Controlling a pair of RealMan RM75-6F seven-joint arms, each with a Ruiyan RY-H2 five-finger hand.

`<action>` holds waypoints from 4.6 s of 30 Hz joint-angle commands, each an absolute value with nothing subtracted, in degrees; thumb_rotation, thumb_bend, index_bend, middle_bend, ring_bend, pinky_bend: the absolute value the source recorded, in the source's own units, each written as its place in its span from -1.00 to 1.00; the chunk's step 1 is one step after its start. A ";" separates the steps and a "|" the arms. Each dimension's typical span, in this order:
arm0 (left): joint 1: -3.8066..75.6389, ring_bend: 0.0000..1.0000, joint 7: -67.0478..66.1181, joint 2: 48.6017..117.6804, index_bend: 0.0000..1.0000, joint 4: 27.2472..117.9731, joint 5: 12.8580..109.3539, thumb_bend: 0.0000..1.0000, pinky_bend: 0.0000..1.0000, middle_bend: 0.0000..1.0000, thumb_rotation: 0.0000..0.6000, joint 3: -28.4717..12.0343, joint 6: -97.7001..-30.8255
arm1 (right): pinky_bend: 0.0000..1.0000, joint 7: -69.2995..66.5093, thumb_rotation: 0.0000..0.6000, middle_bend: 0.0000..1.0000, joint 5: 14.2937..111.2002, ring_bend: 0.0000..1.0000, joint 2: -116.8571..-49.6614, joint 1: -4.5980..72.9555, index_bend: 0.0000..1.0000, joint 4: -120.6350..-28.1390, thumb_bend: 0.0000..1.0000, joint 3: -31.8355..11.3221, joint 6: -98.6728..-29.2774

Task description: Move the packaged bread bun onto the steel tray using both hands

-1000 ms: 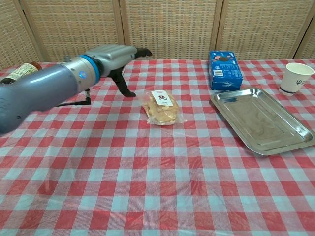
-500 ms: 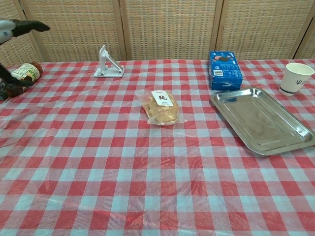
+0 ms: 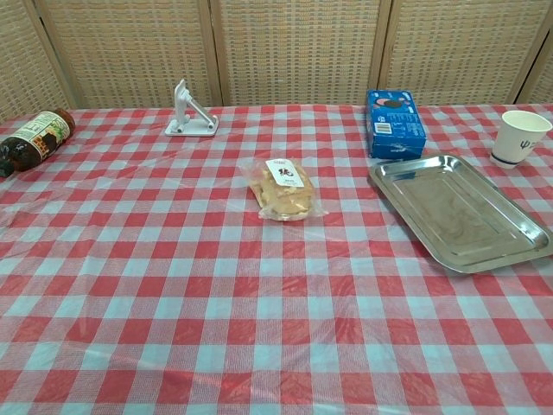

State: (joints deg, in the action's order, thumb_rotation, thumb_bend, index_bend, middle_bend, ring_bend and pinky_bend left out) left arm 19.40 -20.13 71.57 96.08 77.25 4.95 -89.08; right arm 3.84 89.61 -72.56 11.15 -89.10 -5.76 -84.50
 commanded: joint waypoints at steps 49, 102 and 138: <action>16.58 -1.00 -7.98 68.50 -1.00 91.27 74.00 -0.62 -1.00 -1.00 1.00 -4.73 -78.20 | -1.00 31.75 1.00 -1.00 38.13 -1.00 -103.71 65.96 -0.93 -57.68 -0.88 -18.95 -33.23; 15.59 -1.00 -9.90 69.25 -1.00 92.98 75.90 -0.62 -1.00 -1.00 1.00 -6.03 -77.63 | -0.11 28.35 1.00 -0.24 55.82 -0.25 -83.94 48.67 0.02 -80.46 -0.75 -11.04 -57.26; 14.77 -1.00 -10.37 68.67 -1.00 94.95 78.69 -0.62 -1.00 -1.00 1.00 -5.46 -78.63 | -1.00 36.31 1.00 -1.00 47.01 -1.00 -88.20 44.86 -0.86 -73.57 -0.79 -10.27 -58.23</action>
State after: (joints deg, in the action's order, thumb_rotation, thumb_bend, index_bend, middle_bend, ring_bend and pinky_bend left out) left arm 14.76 -10.36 68.66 94.95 78.70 -5.47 -78.64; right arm 34.93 47.65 -88.67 45.15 -72.88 -10.14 -56.86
